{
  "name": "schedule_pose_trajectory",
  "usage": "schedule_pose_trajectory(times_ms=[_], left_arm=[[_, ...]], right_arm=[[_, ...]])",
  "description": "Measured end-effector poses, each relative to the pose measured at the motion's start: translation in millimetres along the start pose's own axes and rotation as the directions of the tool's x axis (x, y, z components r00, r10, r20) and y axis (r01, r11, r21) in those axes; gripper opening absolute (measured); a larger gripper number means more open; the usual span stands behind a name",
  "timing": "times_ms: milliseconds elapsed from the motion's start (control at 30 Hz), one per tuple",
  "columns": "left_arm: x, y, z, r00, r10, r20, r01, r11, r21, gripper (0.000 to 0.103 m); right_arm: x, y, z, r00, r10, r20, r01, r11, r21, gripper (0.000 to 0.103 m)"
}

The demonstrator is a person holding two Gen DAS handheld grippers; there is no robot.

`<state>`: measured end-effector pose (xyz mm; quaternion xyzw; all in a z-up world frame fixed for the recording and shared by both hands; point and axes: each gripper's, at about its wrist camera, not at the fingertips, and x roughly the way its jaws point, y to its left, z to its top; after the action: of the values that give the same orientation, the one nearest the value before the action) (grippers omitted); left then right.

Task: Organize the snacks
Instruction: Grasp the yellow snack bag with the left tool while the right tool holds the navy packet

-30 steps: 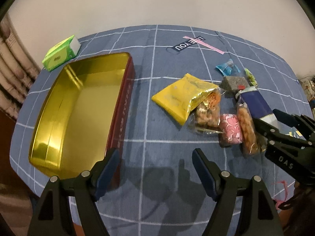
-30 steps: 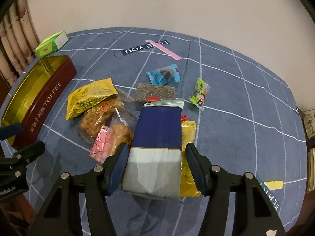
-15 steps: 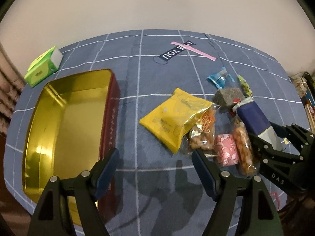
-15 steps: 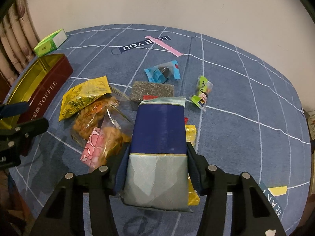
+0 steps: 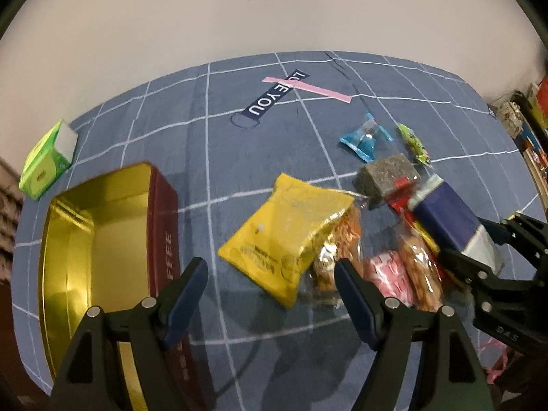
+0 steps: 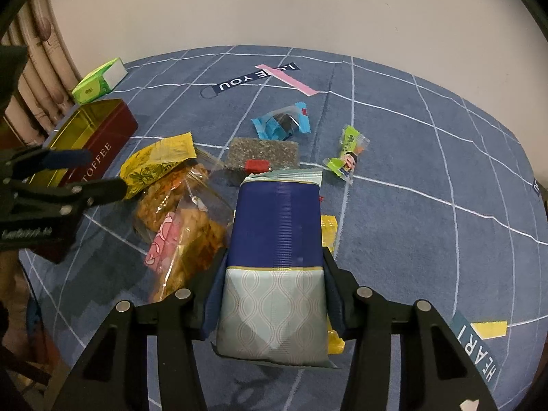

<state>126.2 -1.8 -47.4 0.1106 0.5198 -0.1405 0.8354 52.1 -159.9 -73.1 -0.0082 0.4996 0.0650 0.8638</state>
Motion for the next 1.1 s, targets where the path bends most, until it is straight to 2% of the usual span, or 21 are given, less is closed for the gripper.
schedule_pose_trajectory(times_ms=[167, 267, 433, 600, 667, 800, 933, 1100], left_arm=[[13.4, 2.0, 9.0, 0.999, -0.036, -0.025, 0.036, 0.999, 0.001, 0.078], [21.3, -0.9, 14.7, 0.998, -0.052, -0.036, 0.053, 0.998, 0.034, 0.078], [34.9, -3.0, 20.1, 0.993, -0.076, -0.088, 0.081, 0.995, 0.053, 0.078], [34.0, -2.7, 17.1, 0.994, -0.087, -0.072, 0.089, 0.996, 0.029, 0.076], [33.0, -2.3, 14.6, 0.99, -0.119, -0.078, 0.121, 0.993, 0.012, 0.057], [27.5, -4.4, 10.8, 0.992, -0.097, -0.081, 0.098, 0.995, 0.009, 0.043], [24.1, -6.2, 6.2, 0.991, -0.098, -0.092, 0.099, 0.995, 0.004, 0.013], [24.9, -3.1, -1.0, 0.988, -0.106, -0.111, 0.103, 0.994, -0.034, 0.009]], right_arm=[[-4.4, -5.2, -0.9, 1.0, 0.006, 0.003, -0.006, 1.0, 0.011, 0.047], [-7.2, -6.5, -1.8, 1.0, 0.009, 0.008, -0.009, 1.0, 0.016, 0.047], [-12.8, -8.8, -3.4, 1.0, 0.001, 0.021, -0.001, 1.0, 0.02, 0.047], [-17.0, -9.2, -3.1, 1.0, -0.005, 0.031, 0.005, 1.0, 0.022, 0.047], [-17.5, -8.9, -3.0, 0.999, -0.005, 0.032, 0.004, 1.0, 0.024, 0.047], [-18.9, -9.0, -3.6, 0.999, -0.007, 0.036, 0.006, 1.0, 0.029, 0.047], [-22.2, -8.9, -4.5, 0.999, -0.006, 0.044, 0.005, 0.999, 0.033, 0.047], [-26.2, -7.4, -5.5, 0.998, -0.001, 0.056, -0.001, 1.0, 0.03, 0.047]])
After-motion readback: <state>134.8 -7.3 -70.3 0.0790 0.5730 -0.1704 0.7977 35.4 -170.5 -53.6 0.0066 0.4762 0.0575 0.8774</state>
